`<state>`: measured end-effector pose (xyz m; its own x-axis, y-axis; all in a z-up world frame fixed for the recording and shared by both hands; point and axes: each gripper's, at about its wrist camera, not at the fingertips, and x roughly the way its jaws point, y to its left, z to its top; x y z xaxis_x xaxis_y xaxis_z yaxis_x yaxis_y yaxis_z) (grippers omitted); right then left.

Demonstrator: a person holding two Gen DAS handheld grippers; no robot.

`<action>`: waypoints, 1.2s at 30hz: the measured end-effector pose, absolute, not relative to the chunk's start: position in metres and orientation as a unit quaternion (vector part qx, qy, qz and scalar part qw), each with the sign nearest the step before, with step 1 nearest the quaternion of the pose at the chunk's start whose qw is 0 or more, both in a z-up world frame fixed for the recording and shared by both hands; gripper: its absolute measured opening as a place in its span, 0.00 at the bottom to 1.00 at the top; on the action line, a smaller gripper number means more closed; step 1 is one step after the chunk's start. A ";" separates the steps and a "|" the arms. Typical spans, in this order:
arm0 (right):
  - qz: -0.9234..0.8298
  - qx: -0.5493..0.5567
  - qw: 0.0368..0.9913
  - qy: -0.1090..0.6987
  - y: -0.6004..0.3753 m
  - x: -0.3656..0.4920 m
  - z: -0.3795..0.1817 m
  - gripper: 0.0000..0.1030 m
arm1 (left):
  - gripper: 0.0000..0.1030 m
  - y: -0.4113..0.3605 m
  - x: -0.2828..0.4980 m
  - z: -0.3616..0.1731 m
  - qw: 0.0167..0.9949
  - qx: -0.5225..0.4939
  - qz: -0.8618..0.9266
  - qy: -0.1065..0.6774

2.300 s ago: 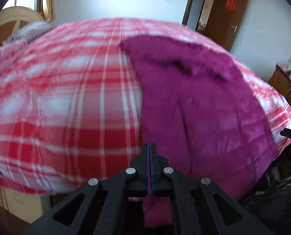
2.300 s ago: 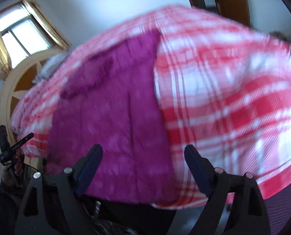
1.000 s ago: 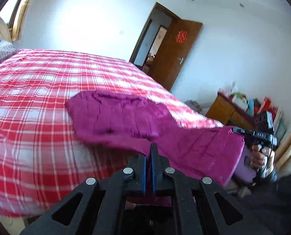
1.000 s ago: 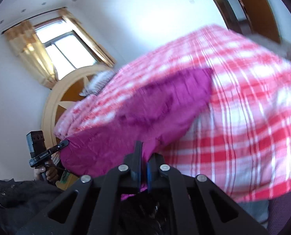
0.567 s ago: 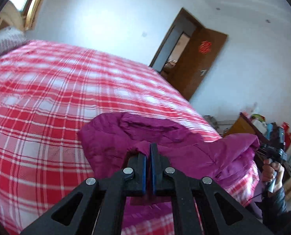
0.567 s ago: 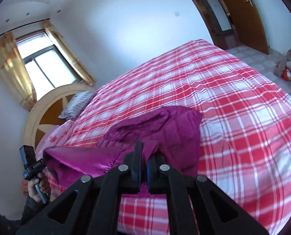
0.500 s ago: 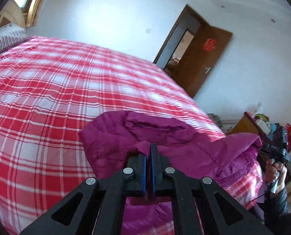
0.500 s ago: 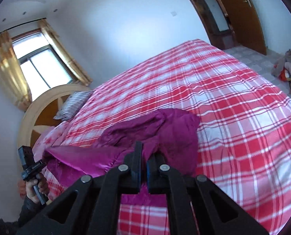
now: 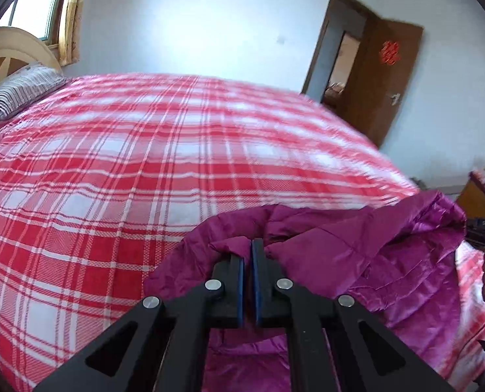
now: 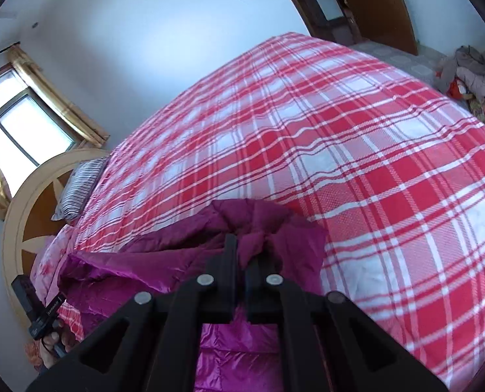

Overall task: Fold large clothes
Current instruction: 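Fold the held hem over toward the collar with both grippers, then open them, then press the folded jacket flat with both open grippers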

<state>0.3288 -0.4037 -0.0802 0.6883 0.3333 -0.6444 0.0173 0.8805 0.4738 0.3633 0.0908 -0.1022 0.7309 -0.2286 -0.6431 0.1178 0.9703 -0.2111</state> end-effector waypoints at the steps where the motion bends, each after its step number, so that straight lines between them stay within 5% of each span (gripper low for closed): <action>1: 0.084 0.229 0.889 0.389 -0.405 0.337 -0.087 0.06 | 0.05 0.088 0.369 -0.108 0.924 -0.071 -0.085 0.365; 10: 0.068 0.185 0.906 0.374 -0.394 0.366 -0.118 0.16 | 0.08 0.081 0.342 -0.074 0.946 -0.040 -0.033 0.321; 20: 0.056 0.152 0.906 0.390 -0.386 0.376 -0.142 0.25 | 0.32 0.098 0.356 -0.080 0.930 -0.091 -0.038 0.354; 22: 0.060 0.159 0.906 0.388 -0.388 0.375 -0.144 0.28 | 0.46 0.116 0.357 -0.077 0.935 -0.105 0.007 0.338; 24: 0.060 0.159 0.906 0.387 -0.389 0.373 -0.146 0.29 | 0.73 0.124 0.349 -0.068 0.944 -0.118 0.029 0.306; 26: 0.059 0.157 0.908 0.384 -0.389 0.371 -0.145 0.31 | 0.77 0.117 0.341 -0.061 0.951 -0.119 0.015 0.285; 28: 0.047 0.155 0.913 0.374 -0.390 0.366 -0.139 0.39 | 0.77 0.095 0.337 -0.058 0.957 -0.087 -0.001 0.277; 29: 0.040 0.155 0.916 0.368 -0.390 0.364 -0.136 0.54 | 0.78 0.084 0.336 -0.057 0.959 -0.070 -0.012 0.275; 30: 0.019 0.153 0.922 0.355 -0.391 0.358 -0.129 0.80 | 0.79 0.068 0.338 -0.059 0.960 -0.049 -0.031 0.275; 31: -0.015 0.153 0.931 0.331 -0.393 0.349 -0.119 0.88 | 0.79 0.056 0.341 -0.061 0.959 -0.035 -0.044 0.279; 36: 0.006 0.130 0.937 0.323 -0.363 0.341 -0.087 0.86 | 0.79 0.015 0.369 -0.083 0.950 0.013 -0.063 0.306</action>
<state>0.3407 -0.3633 -0.0871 0.7908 0.0947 -0.6048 0.0729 0.9664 0.2466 0.3688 0.0146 -0.0827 0.8044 -0.1111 -0.5836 0.1267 0.9918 -0.0142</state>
